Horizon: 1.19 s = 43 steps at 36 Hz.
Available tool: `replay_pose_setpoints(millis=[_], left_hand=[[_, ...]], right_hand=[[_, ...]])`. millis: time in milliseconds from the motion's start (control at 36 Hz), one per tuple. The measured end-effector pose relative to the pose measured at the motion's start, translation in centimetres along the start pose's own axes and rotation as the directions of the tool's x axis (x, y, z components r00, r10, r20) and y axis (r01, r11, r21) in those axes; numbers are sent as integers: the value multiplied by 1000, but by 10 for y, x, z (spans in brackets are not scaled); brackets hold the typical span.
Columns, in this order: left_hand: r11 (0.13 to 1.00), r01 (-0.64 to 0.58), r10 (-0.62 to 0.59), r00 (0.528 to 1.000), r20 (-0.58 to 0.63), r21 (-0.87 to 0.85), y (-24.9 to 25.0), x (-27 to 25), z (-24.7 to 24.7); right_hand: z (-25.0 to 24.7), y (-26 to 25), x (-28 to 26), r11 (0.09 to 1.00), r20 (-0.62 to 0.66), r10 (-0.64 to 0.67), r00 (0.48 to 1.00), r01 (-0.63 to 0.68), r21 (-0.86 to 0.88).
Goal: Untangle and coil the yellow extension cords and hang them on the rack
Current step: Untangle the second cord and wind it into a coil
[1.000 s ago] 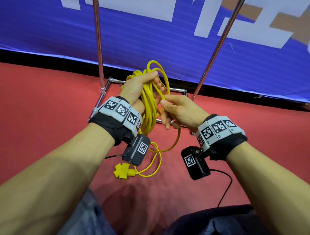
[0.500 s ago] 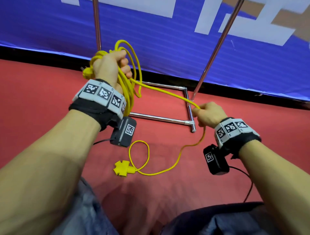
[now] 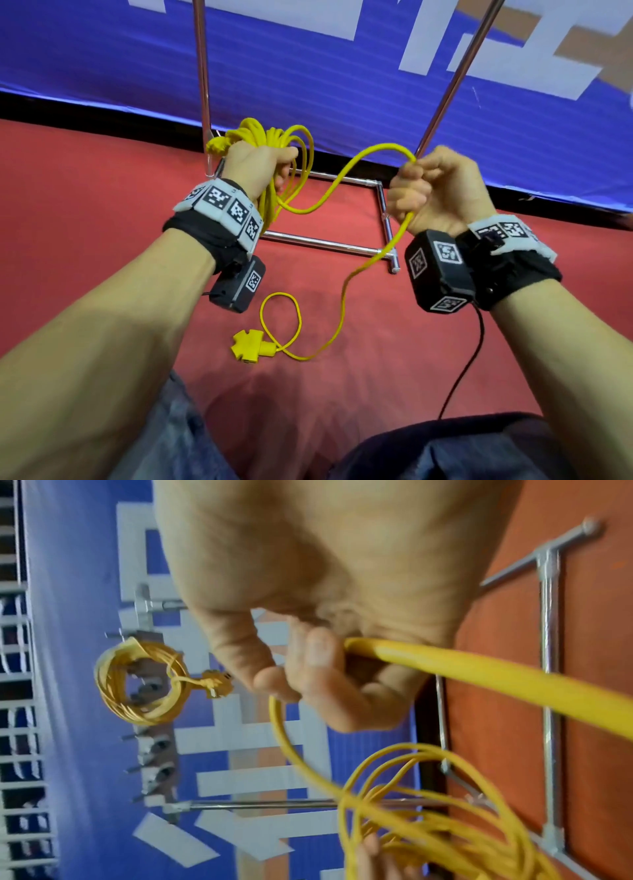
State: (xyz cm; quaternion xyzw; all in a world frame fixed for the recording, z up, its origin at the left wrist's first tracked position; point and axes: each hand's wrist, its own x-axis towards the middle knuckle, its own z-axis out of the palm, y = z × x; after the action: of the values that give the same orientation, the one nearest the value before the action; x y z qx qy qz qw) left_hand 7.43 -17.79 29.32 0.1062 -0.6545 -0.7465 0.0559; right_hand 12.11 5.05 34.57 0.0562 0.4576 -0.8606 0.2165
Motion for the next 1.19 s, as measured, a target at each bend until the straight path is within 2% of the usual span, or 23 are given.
replay_pose_setpoints(millis=[83,167,222,278,361,389,444,500,556,639,694,778,861,917,1028,1111,1194], left_hand=[[999,-9,8,999,34,32,-2,-1,3],[997,-44,39,995,94,57,-4,-4,8],[998,-45,40,991,126,41,-5,-9,12],[999,-48,48,985,168,-1,-6,-14,17],[999,-17,26,979,203,-49,-6,-25,27],[998,1,12,978,210,-61,-5,-28,31],[994,60,-37,969,244,-88,-5,-34,37],[981,131,-84,952,294,-145,-5,-39,43],[973,159,-104,949,296,-167,-7,-42,47],[970,149,-108,971,213,-190,-6,-45,49],[968,153,-117,977,179,-200,-4,-44,48],[965,55,-41,997,59,-255,1,-32,39],[926,18,-36,999,-39,-378,9,-21,24],[921,28,-42,999,-28,-388,10,-17,16],[961,48,-54,998,-16,-273,5,-20,16],[968,71,-64,997,40,-240,3,-27,24],[963,103,-82,992,93,-249,1,-32,29]], right_hand=[[6,-3,0,952,-18,-130,991,130,279],[11,3,3,910,-60,-225,972,232,344],[13,8,7,936,-65,-257,964,265,233],[14,14,10,959,-49,-278,959,280,41],[15,26,15,921,28,-270,962,267,-283],[16,30,16,877,51,-259,964,257,-405],[18,38,17,726,91,-235,968,237,-646],[19,44,17,574,135,-208,969,232,-786],[19,46,17,520,144,-197,970,228,-823],[18,48,16,519,125,-171,977,197,-832],[15,52,15,520,111,-96,989,145,-842],[2,59,15,466,89,38,995,60,-883],[-18,59,15,394,50,82,995,14,-919],[-23,58,14,370,69,29,997,54,-927],[-13,55,15,338,153,-152,977,197,-920],[2,56,23,362,190,-221,957,261,-895],[14,60,30,338,209,-277,938,299,-892]])
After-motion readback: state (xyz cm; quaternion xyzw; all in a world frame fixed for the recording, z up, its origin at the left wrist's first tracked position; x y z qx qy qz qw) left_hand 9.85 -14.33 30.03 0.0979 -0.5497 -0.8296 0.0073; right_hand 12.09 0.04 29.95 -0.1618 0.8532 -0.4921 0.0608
